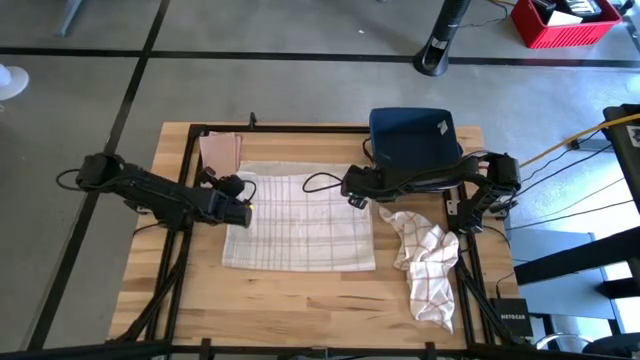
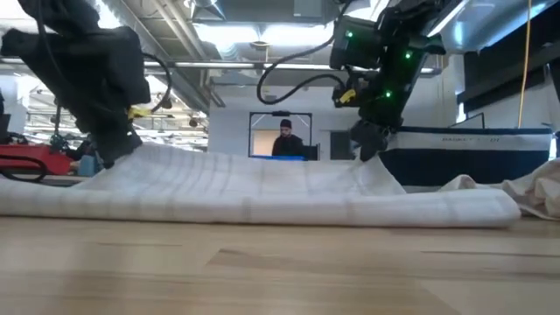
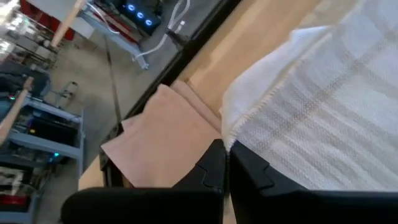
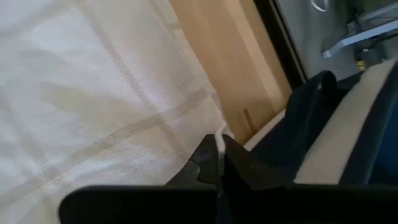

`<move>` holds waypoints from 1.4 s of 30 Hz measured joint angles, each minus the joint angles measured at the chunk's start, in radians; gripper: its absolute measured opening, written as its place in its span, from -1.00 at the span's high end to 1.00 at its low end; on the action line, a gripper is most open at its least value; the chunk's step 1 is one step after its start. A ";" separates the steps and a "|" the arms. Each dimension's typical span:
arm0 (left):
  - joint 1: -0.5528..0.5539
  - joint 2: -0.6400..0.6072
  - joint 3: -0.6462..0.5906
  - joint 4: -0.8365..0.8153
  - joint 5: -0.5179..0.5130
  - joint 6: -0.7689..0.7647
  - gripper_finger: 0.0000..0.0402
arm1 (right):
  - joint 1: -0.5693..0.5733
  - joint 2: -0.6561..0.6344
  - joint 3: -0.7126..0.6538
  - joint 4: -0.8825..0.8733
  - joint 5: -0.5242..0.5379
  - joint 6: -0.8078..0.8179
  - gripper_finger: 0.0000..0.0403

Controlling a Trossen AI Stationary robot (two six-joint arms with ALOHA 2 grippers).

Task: Fold towel
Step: Fold the white patterned towel

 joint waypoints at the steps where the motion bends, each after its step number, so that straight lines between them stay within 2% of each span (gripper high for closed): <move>1: 0.012 0.000 -0.007 0.020 -0.009 0.028 1.00 | 0.000 0.001 0.000 -0.006 0.009 0.005 0.98; 8: 0.041 -0.018 0.032 0.082 -0.070 0.203 1.00 | 0.019 -0.007 0.063 -0.067 0.041 -0.002 0.98; 11: 0.049 -0.033 0.047 0.081 -0.111 0.226 1.00 | 0.017 -0.014 0.113 -0.084 0.044 -0.029 0.98; 16: 0.122 -0.046 0.023 0.086 -0.122 0.210 1.00 | -0.052 -0.015 0.094 -0.085 0.054 -0.028 0.98; 21: 0.191 -0.045 -0.030 0.175 -0.097 0.241 1.00 | -0.096 -0.016 0.056 -0.031 0.030 -0.042 0.98; 24: 0.210 -0.045 -0.056 0.273 -0.054 0.318 1.00 | -0.100 -0.008 0.044 -0.001 0.022 -0.066 0.98; 30: 0.248 -0.045 -0.099 0.435 -0.051 0.449 1.00 | -0.107 0.016 0.047 0.009 0.016 -0.074 0.98; 36: 0.281 -0.045 -0.101 0.496 -0.044 0.518 1.00 | -0.106 0.034 0.048 0.005 0.036 -0.072 0.92; 42: 0.335 -0.044 -0.101 0.534 0.024 0.542 0.82 | -0.106 0.039 0.046 0.019 0.053 -0.047 0.87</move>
